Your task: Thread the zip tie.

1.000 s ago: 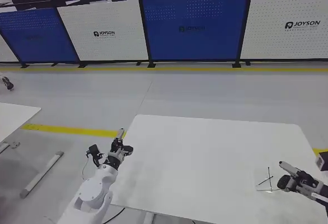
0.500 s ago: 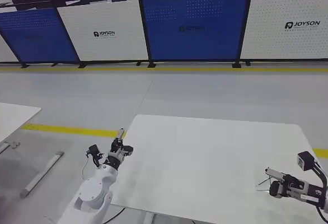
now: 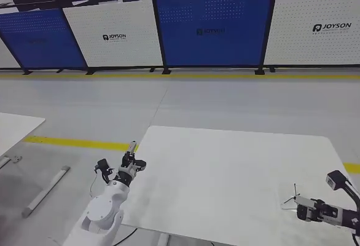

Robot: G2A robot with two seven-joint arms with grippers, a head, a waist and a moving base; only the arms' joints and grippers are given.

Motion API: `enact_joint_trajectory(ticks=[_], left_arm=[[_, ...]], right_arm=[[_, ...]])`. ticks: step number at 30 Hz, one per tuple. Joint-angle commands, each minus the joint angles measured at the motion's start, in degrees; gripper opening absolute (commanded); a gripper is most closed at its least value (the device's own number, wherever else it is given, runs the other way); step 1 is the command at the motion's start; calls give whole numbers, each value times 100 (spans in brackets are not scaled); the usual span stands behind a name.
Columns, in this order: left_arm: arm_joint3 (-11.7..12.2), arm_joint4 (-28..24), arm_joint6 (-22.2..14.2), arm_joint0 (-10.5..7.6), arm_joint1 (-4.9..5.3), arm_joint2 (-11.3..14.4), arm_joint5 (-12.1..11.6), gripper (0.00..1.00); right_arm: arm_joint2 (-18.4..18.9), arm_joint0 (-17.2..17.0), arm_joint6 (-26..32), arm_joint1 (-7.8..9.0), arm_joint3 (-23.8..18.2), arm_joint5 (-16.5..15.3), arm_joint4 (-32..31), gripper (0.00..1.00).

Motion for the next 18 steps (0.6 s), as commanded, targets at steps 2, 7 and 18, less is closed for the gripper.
enact_joint_trajectory(ticks=[2, 7, 18], left_arm=[[0, 0, 0, 0, 0, 0, 0, 100], [0, 0, 0, 0, 0, 0, 0, 100], [0, 0, 0, 0, 0, 0, 0, 100]], right_arm=[[-146, 108, 0, 174, 48, -141, 7, 100], [-381, 282, 0, 381, 134, -281, -141, 100], [-354, 283, 0, 382, 209, -254, -49, 100]])
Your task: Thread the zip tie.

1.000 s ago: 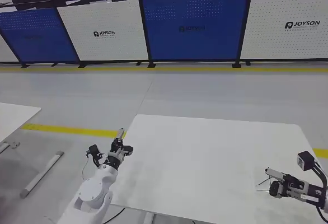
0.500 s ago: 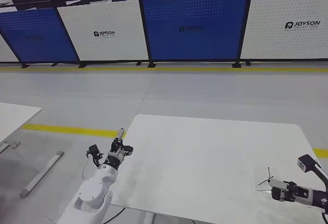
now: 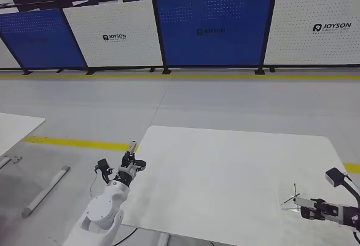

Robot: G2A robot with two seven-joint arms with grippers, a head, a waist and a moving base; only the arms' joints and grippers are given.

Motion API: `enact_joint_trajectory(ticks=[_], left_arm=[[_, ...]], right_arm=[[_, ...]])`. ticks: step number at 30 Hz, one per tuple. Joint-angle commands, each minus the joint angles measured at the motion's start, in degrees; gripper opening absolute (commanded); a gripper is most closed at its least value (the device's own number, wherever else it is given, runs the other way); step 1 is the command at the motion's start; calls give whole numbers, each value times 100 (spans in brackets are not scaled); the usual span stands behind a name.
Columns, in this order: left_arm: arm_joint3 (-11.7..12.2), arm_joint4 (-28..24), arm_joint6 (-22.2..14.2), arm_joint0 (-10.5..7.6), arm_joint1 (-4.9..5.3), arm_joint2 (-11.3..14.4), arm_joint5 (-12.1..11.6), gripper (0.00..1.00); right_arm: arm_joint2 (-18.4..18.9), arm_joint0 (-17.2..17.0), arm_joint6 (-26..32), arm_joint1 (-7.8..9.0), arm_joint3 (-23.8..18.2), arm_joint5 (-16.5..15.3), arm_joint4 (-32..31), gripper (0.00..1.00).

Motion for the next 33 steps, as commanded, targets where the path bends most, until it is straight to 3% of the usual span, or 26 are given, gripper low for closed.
enact_joint_trajectory(ticks=[1, 8, 16, 26, 33], left_arm=[[0, 0, 0, 0, 0, 0, 0, 100], [0, 0, 0, 0, 0, 0, 0, 100], [0, 0, 0, 0, 0, 0, 0, 100], [0, 0, 0, 0, 0, 0, 0, 100], [0, 0, 0, 0, 0, 0, 0, 100]], right_arm=[[59, 9, 0, 6, 142, 37, 180, 100], [288, 162, 0, 194, 741, 122, 444, 100], [-334, 851, 0, 287, 1473, 796, -174, 100], [-334, 851, 0, 287, 1473, 796, -174, 100], [-414, 1007, 0, 330, 1718, 845, -454, 100]])
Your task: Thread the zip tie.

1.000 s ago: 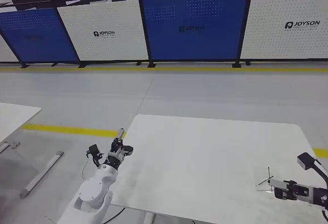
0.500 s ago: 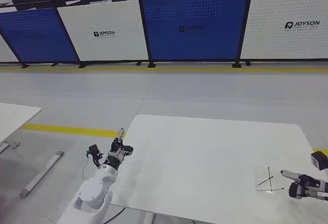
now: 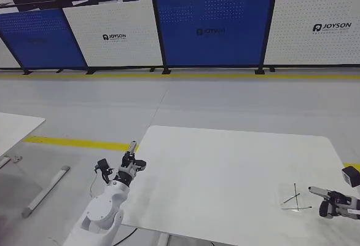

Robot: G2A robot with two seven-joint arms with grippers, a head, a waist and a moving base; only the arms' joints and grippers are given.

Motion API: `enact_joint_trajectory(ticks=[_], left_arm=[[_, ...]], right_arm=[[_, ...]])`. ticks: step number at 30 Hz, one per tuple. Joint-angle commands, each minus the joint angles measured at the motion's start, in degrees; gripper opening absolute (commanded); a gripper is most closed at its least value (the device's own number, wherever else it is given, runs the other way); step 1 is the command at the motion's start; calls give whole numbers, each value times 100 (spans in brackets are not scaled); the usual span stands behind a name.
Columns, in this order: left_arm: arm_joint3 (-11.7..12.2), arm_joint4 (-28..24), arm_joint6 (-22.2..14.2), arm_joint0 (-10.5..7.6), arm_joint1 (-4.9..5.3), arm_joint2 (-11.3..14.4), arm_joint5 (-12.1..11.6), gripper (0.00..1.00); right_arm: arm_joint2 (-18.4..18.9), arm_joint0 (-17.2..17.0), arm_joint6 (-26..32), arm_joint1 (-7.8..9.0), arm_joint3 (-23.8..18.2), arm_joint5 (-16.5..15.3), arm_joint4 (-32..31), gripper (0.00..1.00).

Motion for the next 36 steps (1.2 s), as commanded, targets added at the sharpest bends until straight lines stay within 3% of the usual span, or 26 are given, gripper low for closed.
enact_joint_trajectory(ticks=[1, 7, 18, 24, 26, 28, 36], left_arm=[[0, 0, 0, 0, 0, 0, 0, 100], [0, 0, 0, 0, 0, 0, 0, 100], [0, 0, 0, 0, 0, 0, 0, 100], [0, 0, 0, 0, 0, 0, 0, 100], [0, 0, 0, 0, 0, 0, 0, 100], [0, 0, 0, 0, 0, 0, 0, 100], [0, 0, 0, 0, 0, 0, 0, 100]], right_arm=[[-80, 70, 13, 14, 72, 24, -109, 100], [-660, 448, 2, 33, 324, 113, -357, 100], [-635, 521, -241, 16, 440, 124, -198, 100], [-598, 327, -257, 58, 191, 174, -277, 100], [-600, 303, -254, 72, 127, 282, -334, 89], [-605, 279, -262, 84, 92, 387, -378, 49], [-694, 316, -230, 121, 90, 688, -585, 36]])
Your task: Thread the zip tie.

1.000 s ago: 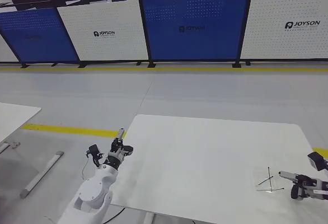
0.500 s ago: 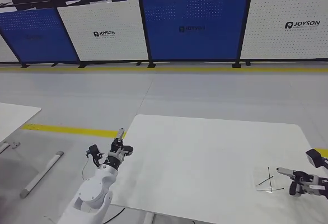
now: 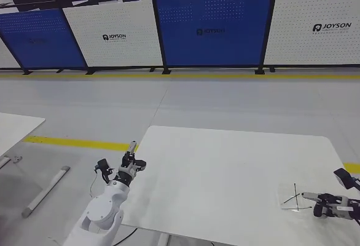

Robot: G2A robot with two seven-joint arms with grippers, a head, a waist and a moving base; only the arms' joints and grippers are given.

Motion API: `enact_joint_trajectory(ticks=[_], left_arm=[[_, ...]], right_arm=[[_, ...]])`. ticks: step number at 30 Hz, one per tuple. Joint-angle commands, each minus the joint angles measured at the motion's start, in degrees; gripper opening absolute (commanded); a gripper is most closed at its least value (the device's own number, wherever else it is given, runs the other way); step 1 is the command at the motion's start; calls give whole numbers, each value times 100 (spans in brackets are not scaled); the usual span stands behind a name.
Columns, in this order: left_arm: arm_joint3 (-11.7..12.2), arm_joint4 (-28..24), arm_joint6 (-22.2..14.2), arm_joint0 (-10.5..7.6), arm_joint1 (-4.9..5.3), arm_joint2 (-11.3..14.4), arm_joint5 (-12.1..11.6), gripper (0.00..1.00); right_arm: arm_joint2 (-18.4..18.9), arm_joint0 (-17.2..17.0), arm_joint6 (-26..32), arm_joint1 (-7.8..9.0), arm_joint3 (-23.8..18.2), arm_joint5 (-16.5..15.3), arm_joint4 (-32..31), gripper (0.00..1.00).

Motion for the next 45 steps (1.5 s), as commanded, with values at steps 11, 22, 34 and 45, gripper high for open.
enact_joint_trajectory(ticks=[11, 22, 34, 45], left_arm=[[0, 0, 0, 0, 0, 0, 0, 100], [0, 0, 0, 0, 0, 0, 0, 100], [0, 0, 0, 0, 0, 0, 0, 100], [0, 0, 0, 0, 0, 0, 0, 100]], right_arm=[[-205, 177, 95, 30, 146, 253, -204, 31], [-369, 314, 141, 52, 252, 377, -337, 20], [-543, 480, 169, 59, 390, 419, -365, 5], [-398, 377, 100, 126, 276, 393, -285, 0]])
